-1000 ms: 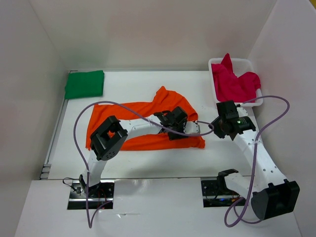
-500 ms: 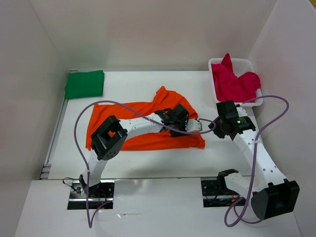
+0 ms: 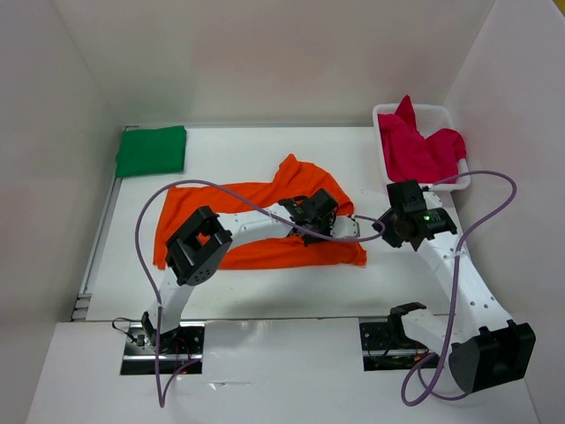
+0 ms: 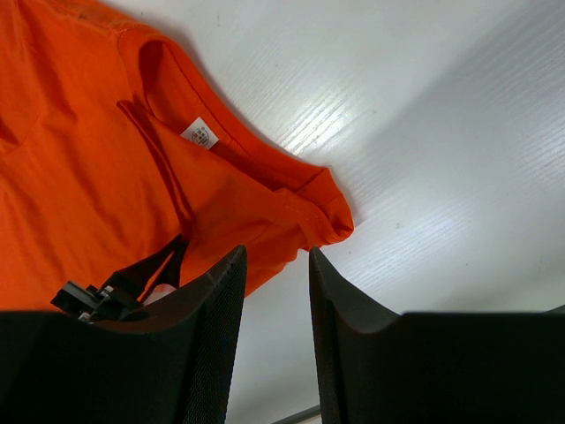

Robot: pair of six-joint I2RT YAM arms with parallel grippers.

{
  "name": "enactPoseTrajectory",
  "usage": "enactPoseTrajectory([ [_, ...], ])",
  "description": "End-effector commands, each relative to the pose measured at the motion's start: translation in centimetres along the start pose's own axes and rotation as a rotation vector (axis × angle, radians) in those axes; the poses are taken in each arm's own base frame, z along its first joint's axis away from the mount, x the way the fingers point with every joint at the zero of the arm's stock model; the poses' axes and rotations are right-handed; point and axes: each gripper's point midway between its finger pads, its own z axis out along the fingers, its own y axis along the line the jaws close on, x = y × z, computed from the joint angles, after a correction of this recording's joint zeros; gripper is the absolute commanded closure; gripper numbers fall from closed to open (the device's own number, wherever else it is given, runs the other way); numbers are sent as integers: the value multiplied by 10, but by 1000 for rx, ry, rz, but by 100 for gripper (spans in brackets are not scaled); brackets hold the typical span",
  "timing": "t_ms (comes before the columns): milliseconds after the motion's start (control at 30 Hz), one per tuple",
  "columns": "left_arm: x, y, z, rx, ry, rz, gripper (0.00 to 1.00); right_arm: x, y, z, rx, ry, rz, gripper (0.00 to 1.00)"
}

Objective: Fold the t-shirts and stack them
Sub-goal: Fold the flattened tshirt in 1/3 of the way

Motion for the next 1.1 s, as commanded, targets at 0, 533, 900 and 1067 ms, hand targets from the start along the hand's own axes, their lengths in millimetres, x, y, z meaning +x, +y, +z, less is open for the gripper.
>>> enactPoseTrajectory([
  [0,6,1,7,-6,20,-1,89,-4,0,-1,-8,-21,1,60],
  [533,36,73,-28,-54,-33,-320,100,-5,2,0,-16,-26,3,60],
  [900,76,108,-38,-159,24,-478,52,-1,3,1,-18,-6,-9,60],
  [1067,79,136,-76,-285,14,-534,28,13,-1,19,35,71,-59,39],
])
